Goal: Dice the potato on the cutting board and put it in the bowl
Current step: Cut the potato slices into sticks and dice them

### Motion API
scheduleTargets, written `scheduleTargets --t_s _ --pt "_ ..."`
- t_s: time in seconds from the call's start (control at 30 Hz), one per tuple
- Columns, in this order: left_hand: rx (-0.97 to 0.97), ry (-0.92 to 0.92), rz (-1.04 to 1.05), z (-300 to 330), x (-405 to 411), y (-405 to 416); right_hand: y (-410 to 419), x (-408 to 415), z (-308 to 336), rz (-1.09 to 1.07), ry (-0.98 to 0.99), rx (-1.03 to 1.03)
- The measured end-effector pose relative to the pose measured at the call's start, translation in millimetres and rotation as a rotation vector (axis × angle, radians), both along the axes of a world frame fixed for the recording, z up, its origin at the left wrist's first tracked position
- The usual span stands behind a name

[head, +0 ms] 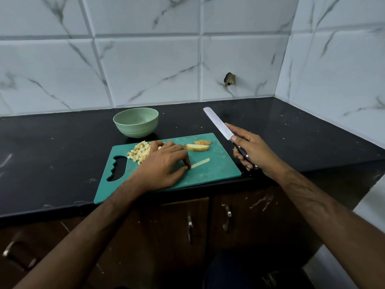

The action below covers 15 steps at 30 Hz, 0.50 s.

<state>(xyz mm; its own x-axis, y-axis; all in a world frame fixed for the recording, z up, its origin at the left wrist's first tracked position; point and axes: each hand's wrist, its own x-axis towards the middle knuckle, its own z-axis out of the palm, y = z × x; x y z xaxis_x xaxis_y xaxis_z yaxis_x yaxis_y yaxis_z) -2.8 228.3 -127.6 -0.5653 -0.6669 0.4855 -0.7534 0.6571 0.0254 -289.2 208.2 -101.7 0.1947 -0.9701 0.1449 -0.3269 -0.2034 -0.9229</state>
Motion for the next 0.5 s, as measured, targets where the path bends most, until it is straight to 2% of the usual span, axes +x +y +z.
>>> scheduleTargets --t_s 0.07,0.2,0.3,0.37,0.5 --pt "0.012 0.020 -0.018 1 0 0 11 -4 7 0.044 0.119 0.013" --pt "0.030 0.025 -0.062 0 1 -3 48 -7 17 0.137 0.548 -0.050" --pt "0.018 0.024 -0.066 -2 1 -5 74 -3 16 0.111 0.842 -0.142" --pt "0.011 0.025 -0.058 -2 0 -5 86 -1 15 0.076 0.932 -0.173" --pt "0.026 0.026 -0.034 -1 -1 -4 97 1 13 0.041 0.952 -0.185"
